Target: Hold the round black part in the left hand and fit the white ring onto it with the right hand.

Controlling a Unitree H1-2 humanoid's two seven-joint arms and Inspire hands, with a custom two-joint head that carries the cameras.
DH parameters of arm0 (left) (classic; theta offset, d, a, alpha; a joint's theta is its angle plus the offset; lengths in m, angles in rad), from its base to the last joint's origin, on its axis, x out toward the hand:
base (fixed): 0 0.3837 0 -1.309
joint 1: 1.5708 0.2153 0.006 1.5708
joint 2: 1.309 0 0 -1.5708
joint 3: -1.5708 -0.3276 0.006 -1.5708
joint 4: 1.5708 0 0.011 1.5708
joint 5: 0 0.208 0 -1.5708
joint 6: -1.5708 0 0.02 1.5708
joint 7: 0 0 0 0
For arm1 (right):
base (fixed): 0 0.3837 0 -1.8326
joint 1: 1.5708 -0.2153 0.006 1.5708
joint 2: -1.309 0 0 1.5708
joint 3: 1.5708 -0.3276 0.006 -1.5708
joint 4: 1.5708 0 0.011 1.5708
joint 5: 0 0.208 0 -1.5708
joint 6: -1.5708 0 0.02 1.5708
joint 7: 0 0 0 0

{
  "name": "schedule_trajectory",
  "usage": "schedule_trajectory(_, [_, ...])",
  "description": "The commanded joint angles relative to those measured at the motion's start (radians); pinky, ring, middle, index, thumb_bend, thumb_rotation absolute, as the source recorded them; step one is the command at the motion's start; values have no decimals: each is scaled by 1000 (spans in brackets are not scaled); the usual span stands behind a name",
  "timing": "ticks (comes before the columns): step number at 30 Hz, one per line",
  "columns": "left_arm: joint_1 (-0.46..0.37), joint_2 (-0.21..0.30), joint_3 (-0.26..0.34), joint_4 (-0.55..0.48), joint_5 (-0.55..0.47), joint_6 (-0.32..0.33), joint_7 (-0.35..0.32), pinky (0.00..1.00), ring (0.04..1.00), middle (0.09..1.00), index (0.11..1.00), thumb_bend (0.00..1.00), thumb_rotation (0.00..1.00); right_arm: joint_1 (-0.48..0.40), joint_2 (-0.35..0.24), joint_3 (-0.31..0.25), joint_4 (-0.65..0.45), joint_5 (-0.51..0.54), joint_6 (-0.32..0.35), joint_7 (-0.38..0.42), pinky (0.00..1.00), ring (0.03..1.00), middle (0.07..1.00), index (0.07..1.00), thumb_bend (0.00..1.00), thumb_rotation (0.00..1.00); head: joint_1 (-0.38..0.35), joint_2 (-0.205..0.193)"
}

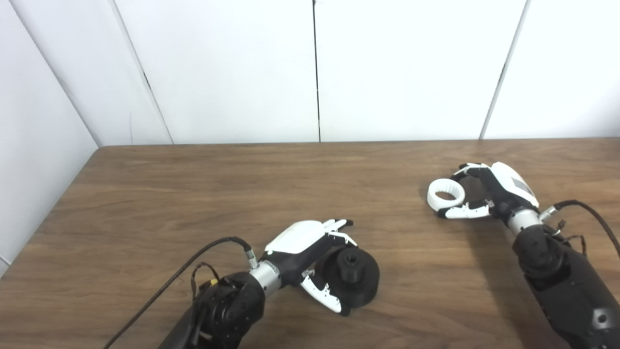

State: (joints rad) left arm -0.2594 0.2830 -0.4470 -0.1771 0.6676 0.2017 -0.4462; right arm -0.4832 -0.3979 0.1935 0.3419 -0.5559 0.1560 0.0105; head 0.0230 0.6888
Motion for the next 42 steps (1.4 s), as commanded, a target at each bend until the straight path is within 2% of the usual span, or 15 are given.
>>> schedule_trajectory(1, [-19,3,-5,-5,23,15,-13,932,1000,1000,700,911,203,-48,-7,-13,-14,1,-37,-31,913,942,872,630,787,263,2,1])
schedule_trajectory(23, [-16,3,-3,-4,23,17,-9,945,1000,1000,698,907,204,-43,3,-14,-12,30,-44,-32,923,947,863,593,782,262,4,3])
schedule_trajectory(27, [-17,5,-3,-4,22,18,-11,950,1000,1000,699,906,204,-39,7,-25,-28,44,-35,-28,892,940,858,587,785,249,3,4])
schedule_trajectory(28, [-17,6,-2,-4,22,17,-10,955,1000,1000,698,907,205,-39,7,-25,-31,44,-33,-27,885,940,858,531,631,193,2,4])
schedule_trajectory(30, [-18,7,-3,0,21,12,-8,954,1000,1000,697,907,208,-36,6,-26,-42,42,-27,-26,876,939,856,503,552,164,2,5])
schedule_trajectory(36, [-19,6,-4,4,23,12,-7,940,1000,1000,695,910,207,-20,4,-36,-87,51,-15,-16,850,935,852,492,524,155,-1,7])
schedule_trajectory(42, [-19,5,-4,9,21,15,-7,934,1000,1000,697,910,206,13,5,-58,-185,71,22,15,854,941,850,492,524,153,-2,8])
